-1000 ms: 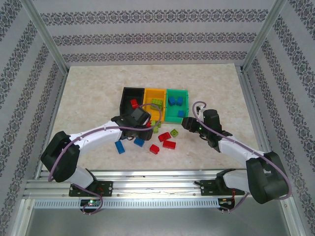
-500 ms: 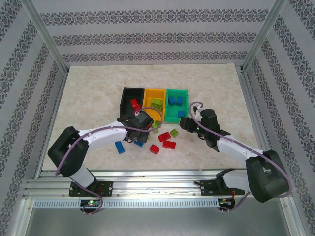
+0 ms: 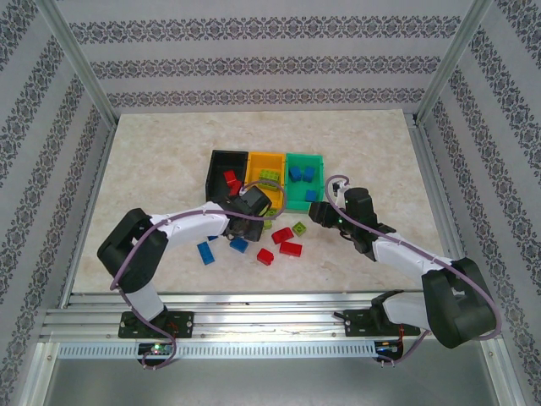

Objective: Sort the legos into containers by color

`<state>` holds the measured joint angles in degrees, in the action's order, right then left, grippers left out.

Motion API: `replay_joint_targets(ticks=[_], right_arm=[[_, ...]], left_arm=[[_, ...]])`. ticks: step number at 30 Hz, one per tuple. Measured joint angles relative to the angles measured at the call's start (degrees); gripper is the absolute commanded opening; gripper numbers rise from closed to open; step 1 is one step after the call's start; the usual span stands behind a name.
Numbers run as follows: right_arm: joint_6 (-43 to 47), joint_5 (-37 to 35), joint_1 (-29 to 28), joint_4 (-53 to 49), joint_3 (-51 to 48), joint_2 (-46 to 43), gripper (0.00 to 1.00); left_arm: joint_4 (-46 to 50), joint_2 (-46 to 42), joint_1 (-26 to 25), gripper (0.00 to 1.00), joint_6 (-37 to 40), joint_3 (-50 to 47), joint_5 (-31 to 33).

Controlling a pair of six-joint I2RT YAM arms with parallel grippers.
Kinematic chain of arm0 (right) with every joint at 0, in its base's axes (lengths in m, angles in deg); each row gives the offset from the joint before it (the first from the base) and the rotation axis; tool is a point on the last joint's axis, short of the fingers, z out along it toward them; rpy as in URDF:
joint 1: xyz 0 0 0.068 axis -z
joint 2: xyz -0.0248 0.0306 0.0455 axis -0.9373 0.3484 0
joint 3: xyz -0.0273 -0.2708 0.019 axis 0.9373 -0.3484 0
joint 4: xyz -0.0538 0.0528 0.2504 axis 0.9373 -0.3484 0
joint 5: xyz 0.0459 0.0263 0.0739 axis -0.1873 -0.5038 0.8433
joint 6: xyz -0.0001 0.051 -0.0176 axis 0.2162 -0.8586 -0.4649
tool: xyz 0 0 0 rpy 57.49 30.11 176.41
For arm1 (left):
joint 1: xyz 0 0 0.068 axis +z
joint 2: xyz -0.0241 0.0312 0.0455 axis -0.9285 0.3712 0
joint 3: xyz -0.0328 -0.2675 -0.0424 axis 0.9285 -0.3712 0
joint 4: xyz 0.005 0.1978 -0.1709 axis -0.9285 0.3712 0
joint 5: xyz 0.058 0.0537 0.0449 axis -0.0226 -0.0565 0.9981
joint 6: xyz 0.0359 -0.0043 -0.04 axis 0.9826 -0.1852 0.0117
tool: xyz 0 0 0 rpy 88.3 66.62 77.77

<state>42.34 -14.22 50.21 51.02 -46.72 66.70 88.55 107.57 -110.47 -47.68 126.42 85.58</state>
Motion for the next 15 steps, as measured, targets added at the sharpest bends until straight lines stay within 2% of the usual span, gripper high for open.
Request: replay_joint_targets(ticks=[7, 15], right_arm=[[0.24, 0.0, -0.26, -0.55, 0.02, 0.0, 0.43], [0.44, 0.0, -0.26, -0.79, 0.02, 0.0, 0.43]], left_arm=[[0.5, 1.81, 0.48, 0.57, -0.37, 1.49, 0.0], [0.48, 3.34, 1.51, 0.47, -1.55, 1.46, 0.74]])
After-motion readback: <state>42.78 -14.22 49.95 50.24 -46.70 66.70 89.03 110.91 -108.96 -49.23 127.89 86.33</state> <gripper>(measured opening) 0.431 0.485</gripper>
